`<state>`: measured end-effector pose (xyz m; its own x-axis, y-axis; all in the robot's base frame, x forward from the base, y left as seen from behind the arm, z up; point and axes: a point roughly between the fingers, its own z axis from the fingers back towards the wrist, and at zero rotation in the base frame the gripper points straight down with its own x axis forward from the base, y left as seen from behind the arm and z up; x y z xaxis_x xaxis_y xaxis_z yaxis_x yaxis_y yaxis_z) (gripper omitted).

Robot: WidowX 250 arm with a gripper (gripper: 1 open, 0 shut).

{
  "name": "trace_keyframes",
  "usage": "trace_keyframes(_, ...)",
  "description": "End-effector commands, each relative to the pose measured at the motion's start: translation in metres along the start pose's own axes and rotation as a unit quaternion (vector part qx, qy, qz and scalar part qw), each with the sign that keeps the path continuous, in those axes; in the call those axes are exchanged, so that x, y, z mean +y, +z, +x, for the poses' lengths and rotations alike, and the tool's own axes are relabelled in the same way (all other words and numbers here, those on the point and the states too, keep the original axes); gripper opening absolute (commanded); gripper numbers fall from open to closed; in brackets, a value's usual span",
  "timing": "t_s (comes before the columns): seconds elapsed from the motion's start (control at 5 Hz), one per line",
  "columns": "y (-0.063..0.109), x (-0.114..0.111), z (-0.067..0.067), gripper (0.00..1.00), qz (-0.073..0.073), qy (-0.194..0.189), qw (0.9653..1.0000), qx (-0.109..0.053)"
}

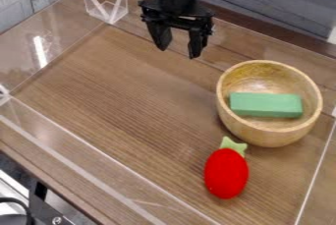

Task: Move the red object to the right side of the table

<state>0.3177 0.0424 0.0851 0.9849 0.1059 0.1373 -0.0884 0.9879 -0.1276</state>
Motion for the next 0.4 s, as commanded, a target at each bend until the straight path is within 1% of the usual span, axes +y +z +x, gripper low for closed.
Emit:
trace_keyframes(0.0, 0.0134, -0.0051, 0.0123, 1.00, -0.001, -0.014, 0.9996, -0.026)
trace_keyframes(0.2, 0.0133, -0.0078, 0.0130, 1.00, -0.004, -0.017, 0.9995, -0.025)
